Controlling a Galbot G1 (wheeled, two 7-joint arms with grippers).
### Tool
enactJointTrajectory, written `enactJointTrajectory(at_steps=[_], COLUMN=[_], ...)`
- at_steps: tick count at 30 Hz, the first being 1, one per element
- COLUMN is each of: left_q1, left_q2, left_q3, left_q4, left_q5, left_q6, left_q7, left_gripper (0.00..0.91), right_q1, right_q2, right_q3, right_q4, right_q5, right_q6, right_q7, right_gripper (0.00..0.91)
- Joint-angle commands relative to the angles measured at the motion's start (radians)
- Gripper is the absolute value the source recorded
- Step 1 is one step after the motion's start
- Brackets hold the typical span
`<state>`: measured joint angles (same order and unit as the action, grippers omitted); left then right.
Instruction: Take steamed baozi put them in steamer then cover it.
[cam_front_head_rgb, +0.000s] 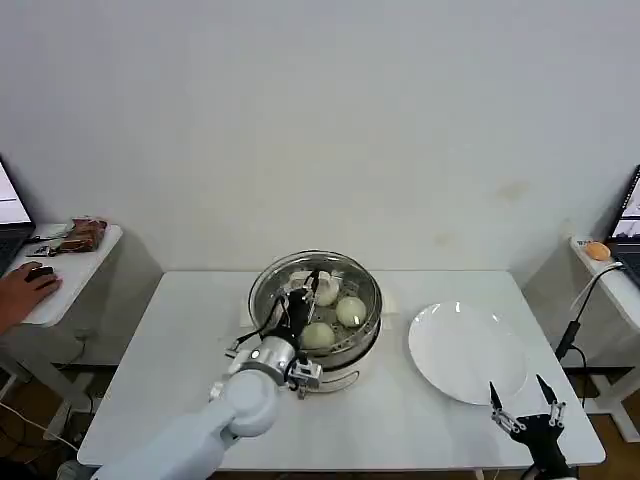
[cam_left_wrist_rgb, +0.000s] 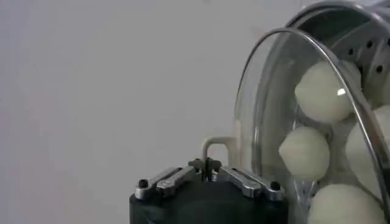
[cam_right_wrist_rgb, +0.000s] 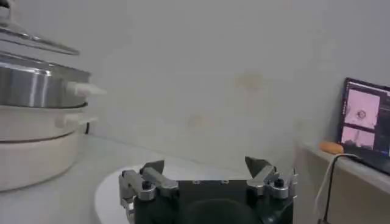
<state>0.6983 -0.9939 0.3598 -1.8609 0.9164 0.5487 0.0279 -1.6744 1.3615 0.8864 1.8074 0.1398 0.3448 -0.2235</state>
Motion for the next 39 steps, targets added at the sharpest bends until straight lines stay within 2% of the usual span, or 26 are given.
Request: enactJointTrajectory(at_steps=[1, 39], left_q1=[-0.008, -0.029], left_q2=[-0.019, -0.051], left_q3=[0.028, 0.046], left_q4=[0.015, 0.069], left_q5=[0.017, 0.045], left_q6=[0.016, 0.025], left_q7=[0.004, 0.013], left_gripper=[0.000, 0.000], right_q1=[0.003, 0.004], right_q2=[0.000, 0.008], right_q3=[0.000, 0.002], right_q4=[-0.004, -0.019], right_q5=[0.000, -0.003], right_q6=[0.001, 0.015], right_q7=[0.000, -0.001], right_gripper=[0.907, 0.907])
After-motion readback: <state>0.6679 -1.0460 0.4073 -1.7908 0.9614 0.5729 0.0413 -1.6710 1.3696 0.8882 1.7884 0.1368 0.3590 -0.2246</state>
